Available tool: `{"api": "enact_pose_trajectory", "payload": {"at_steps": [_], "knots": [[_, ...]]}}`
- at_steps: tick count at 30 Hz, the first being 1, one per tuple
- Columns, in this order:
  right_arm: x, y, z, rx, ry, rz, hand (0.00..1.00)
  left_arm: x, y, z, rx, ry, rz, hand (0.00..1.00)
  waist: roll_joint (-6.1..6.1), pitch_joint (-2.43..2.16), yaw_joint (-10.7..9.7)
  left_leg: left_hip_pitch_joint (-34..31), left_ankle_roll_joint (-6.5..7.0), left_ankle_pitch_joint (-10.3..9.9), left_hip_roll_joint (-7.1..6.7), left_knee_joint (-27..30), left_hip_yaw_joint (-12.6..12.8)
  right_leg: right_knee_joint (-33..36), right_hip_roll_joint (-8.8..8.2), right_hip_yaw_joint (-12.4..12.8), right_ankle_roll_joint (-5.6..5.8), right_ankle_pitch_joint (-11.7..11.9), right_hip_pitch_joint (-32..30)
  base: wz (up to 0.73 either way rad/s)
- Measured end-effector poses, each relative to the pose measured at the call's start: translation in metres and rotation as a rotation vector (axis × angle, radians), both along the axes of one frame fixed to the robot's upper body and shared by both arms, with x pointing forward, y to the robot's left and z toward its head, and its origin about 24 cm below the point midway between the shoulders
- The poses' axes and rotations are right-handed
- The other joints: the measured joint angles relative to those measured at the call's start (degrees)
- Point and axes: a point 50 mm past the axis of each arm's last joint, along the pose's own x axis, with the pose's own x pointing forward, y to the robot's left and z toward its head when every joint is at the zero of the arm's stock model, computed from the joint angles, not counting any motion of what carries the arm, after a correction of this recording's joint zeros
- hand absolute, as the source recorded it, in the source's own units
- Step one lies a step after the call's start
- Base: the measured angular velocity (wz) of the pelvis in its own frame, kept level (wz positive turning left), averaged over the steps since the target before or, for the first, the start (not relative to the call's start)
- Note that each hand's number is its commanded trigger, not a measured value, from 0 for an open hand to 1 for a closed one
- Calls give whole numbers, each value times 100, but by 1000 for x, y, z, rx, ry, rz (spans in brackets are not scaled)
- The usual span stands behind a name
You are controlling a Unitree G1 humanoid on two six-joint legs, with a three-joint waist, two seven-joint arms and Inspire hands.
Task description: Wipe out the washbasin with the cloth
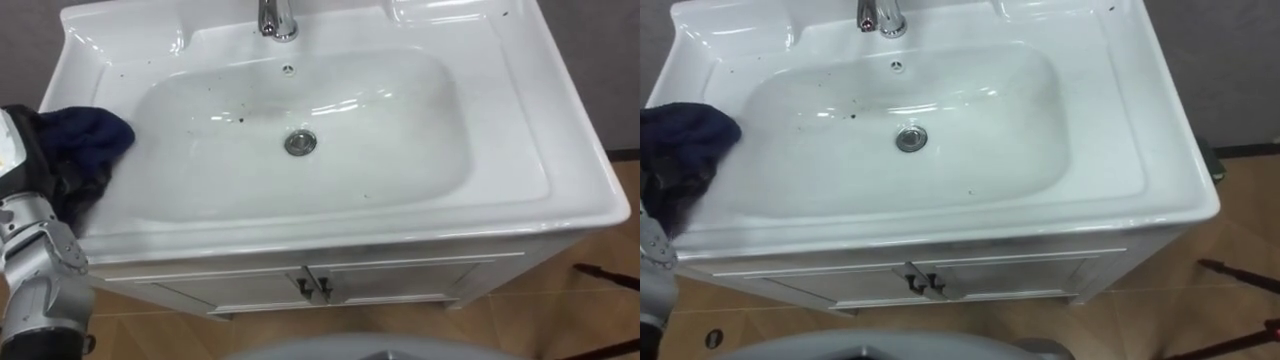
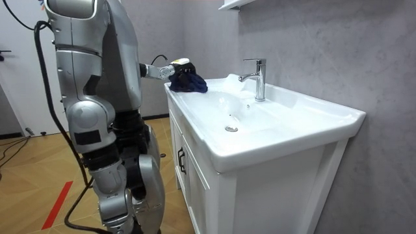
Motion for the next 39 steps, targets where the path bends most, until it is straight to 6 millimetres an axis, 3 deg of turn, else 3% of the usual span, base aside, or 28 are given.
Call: {"api": "enact_pose_trajectory", "payload": {"at_steps": [6, 12, 15, 29, 32, 39], "knots": [[-2, 0, 0, 10, 21, -8, 0, -1, 1, -1, -3, 7, 20, 0, -27, 5, 11, -4, 1, 1, -18, 4, -3, -1, -21, -3, 12, -9, -22, 0], [0, 0, 1, 7, 22, -8, 0, -2, 2, -1, -3, 10, 26, 0, -70, -47, 8, -28, 3, 2, -24, 13, -3, 6, -26, -4, 15, -10, -47, 0], [2, 0, 1, 5, 13, -5, 0, -2, 2, -1, -2, 11, 31, 0, -75, -49, 6, -22, 3, 2, -22, 13, -4, 6, -23, -2, 15, -10, -42, 0], [7, 5, -1, 2, -2, 2, 0, 1, 4, 1, -247, -116, 101, 0, -133, -11, -78, -30, 3, 1, -26, 10, -77, -6, -22, 5, 15, -10, -17, 1], [9, 8, -2, 9, -8, 1, 0, 4, 1, 5, -300, -147, 84, 0, -110, -15, -159, -33, 3, 1, -32, 10, -110, -16, -20, 4, 17, -10, -7, 5], [10, 13, -4, 22, -17, 3, 0, 17, -13, 30, -367, -284, -18, 0, -65, 28, -235, -35, 3, 1, -34, 9, -135, -4, -16, 11, 18, -11, -5, 0]]}}
